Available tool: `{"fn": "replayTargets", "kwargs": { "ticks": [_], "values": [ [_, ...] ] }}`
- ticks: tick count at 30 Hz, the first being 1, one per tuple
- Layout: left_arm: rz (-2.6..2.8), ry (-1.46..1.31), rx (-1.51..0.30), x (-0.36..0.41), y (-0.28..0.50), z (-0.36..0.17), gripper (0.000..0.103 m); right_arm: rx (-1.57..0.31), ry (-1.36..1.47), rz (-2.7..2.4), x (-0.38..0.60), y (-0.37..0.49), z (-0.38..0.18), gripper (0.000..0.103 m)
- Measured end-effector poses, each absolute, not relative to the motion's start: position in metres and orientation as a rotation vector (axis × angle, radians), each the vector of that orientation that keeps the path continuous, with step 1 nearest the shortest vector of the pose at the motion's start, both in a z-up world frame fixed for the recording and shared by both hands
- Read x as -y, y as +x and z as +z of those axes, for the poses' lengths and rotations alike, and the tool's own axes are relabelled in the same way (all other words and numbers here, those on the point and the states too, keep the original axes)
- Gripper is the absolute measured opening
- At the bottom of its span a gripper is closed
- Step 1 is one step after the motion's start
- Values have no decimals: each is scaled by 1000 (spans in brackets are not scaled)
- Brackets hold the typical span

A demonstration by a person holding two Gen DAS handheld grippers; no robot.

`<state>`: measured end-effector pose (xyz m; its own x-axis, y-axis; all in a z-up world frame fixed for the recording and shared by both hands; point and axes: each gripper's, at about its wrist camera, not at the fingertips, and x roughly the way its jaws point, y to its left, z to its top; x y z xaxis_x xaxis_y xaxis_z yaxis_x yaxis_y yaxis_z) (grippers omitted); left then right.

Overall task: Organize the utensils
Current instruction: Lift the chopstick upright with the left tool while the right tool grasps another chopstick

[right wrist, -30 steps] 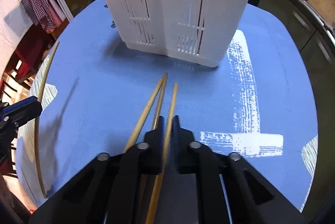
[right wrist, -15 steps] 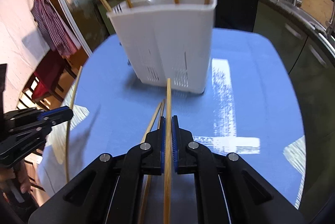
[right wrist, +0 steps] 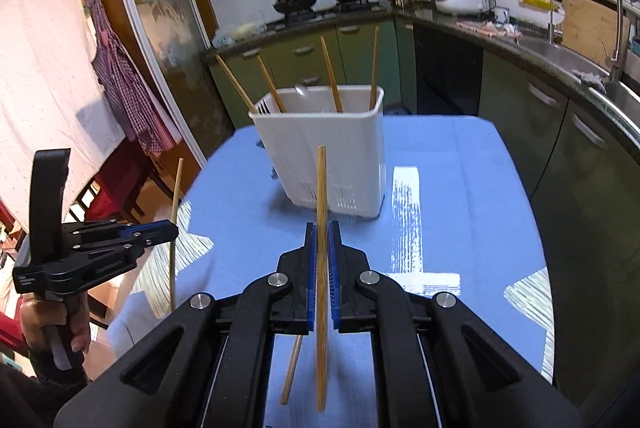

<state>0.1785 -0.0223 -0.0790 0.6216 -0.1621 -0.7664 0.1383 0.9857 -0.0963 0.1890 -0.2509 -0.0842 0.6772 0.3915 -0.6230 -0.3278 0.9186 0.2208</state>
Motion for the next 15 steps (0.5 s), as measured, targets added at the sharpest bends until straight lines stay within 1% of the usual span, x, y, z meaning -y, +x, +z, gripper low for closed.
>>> {"fn": "replayTargets", "kwargs": {
  "ticks": [4,15],
  "values": [
    [-186,-25,-868,26,176,-71,6,-700,95,414,255,182,-73,6],
    [-206,10,-819,38,184,-47,6,-667,78,405,254,191,-64,6]
  ]
}}
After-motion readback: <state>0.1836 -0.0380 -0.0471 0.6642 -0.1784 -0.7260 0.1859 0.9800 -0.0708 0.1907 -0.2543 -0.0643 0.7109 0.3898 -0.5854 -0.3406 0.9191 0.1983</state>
